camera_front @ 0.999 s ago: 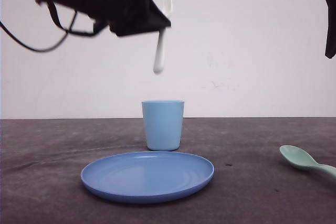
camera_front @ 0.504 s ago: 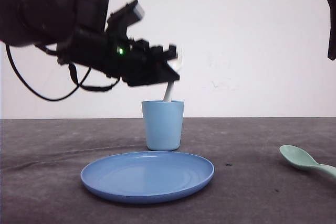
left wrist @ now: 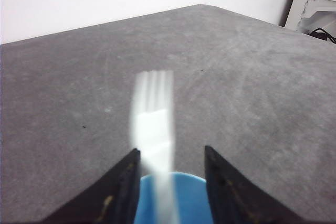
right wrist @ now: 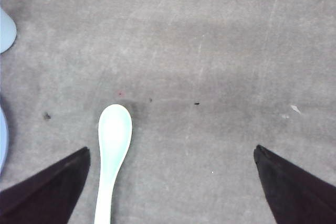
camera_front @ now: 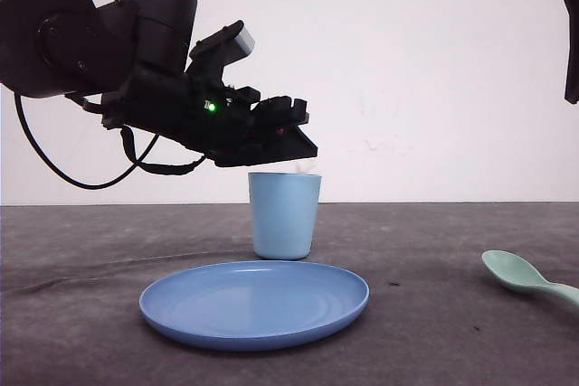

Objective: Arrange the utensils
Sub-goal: 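Lower the fork into the blue cup and open the left gripper, then withdraw the left gripper and grasp the mint-green spoon with the right gripper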

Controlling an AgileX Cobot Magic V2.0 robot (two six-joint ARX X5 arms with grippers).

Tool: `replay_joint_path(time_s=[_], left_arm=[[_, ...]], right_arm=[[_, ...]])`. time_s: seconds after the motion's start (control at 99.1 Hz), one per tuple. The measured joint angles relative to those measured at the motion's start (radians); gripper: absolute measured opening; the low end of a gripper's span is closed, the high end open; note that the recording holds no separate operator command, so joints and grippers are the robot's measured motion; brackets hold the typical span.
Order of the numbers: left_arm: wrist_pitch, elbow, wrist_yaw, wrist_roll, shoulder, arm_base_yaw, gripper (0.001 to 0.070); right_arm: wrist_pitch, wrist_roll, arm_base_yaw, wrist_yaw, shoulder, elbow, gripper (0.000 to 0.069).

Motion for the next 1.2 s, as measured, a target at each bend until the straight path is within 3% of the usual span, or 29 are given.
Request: replay_joint_path(time_s=[0.212, 0.383, 0.494, 0.726, 0.948, 1.2], left_arm=[[-0.054, 0.000, 0.000, -0.052, -0.033, 0.000, 0.0241], [-0.175, 0.000, 0.000, -0.063, -0.220, 0.014, 0.0241], [-0.325, 0.000, 0.000, -0.070, -0.360, 0.042, 0.0241], [-0.737, 0.000, -0.003, -0.078, -0.660, 0.144, 0.0241], [-1.026, 0.000, -0.013, -0.077, -0.903, 0.290, 0.0241], [-1.300, 0.000, -0.131, -0.077, -1.024, 0.410, 0.0241]], right_arm=[[0.000, 0.000, 0.000, 0.000, 0.000, 0.000, 0.0629], [-0.005, -0.001, 0.000, -0.035, 0.000, 0.000, 0.0629], [-0.010, -0.001, 0.007, -0.081, 0.005, -0.003, 0.0629], [0.001, 0.000, 0.049, -0.083, 0.060, -0.058, 0.0629], [0.072, 0.000, 0.089, -0.084, 0.168, -0.062, 0.0629], [0.158, 0.000, 0.125, -0.084, 0.300, -0.062, 0.0610]])
